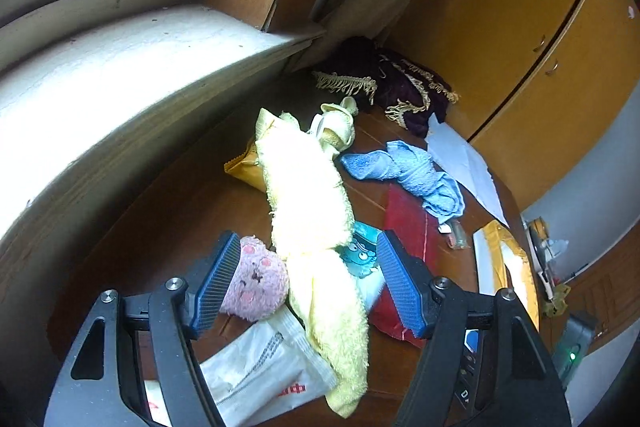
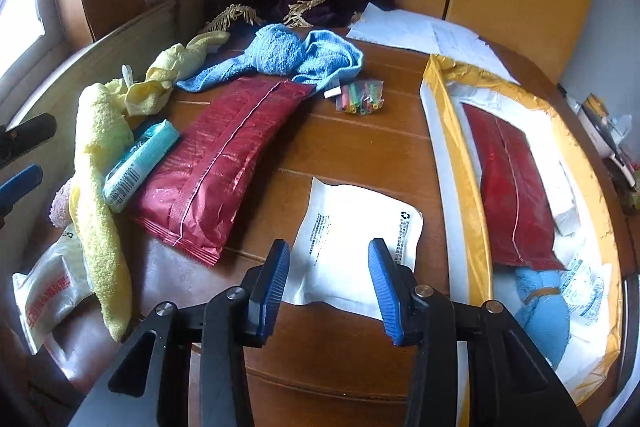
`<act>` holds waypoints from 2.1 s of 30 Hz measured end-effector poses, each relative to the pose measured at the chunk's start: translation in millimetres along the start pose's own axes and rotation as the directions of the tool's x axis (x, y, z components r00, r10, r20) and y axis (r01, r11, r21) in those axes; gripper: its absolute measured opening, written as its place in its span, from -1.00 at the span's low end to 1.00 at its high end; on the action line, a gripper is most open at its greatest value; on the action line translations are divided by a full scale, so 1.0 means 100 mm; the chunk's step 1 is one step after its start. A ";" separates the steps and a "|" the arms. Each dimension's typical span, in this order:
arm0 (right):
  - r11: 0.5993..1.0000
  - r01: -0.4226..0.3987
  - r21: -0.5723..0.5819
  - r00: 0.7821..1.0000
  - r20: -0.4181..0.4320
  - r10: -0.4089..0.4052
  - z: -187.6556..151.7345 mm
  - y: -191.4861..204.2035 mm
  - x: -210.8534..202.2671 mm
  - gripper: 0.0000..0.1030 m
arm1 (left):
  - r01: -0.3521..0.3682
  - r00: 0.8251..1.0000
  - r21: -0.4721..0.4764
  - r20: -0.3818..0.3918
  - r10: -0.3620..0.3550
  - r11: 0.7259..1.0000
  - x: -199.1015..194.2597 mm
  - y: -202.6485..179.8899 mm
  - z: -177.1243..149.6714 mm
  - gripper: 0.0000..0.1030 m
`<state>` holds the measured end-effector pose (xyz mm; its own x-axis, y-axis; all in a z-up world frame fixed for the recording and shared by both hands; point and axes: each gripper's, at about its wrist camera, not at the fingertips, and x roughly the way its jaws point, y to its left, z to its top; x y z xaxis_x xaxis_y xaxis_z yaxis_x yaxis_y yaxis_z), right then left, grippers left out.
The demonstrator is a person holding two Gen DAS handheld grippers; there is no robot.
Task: Organize soft objects
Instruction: 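Grasp the yellow fuzzy towel with the left gripper and lift it, then lower the right gripper onto the red-printed white packet while the left holds the yellow towel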
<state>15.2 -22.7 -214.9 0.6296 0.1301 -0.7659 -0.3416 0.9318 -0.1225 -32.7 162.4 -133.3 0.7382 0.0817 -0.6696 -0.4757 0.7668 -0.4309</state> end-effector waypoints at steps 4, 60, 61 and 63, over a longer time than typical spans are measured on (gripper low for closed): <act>0.999 0.033 -0.041 0.999 0.006 -0.033 -0.02 0.08 0.02 -0.06 | -0.027 0.999 0.010 -0.040 0.028 1.000 0.24 -0.07 0.06 0.35; 0.994 -0.078 -0.077 0.997 -0.037 0.075 0.25 -0.04 0.18 -0.63 | 0.207 0.978 0.035 -0.018 -0.206 0.978 -0.11 -0.43 -0.03 -0.23; 0.993 -0.079 -0.083 0.997 -0.032 0.076 0.24 -0.02 0.17 -0.72 | 0.206 0.978 0.041 -0.017 -0.206 0.978 -0.12 -0.44 -0.03 -0.23; 0.993 -0.082 -0.080 0.996 -0.023 0.080 0.25 -0.01 0.14 -0.99 | 0.209 0.978 0.050 -0.016 -0.208 0.977 -0.12 -0.46 -0.04 -0.23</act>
<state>41.6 -13.1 -210.4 0.5837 0.1968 -0.7877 -0.4471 0.8878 -0.1095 -22.0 123.6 -107.8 0.8134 -0.0901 -0.5746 -0.2866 0.7976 -0.5308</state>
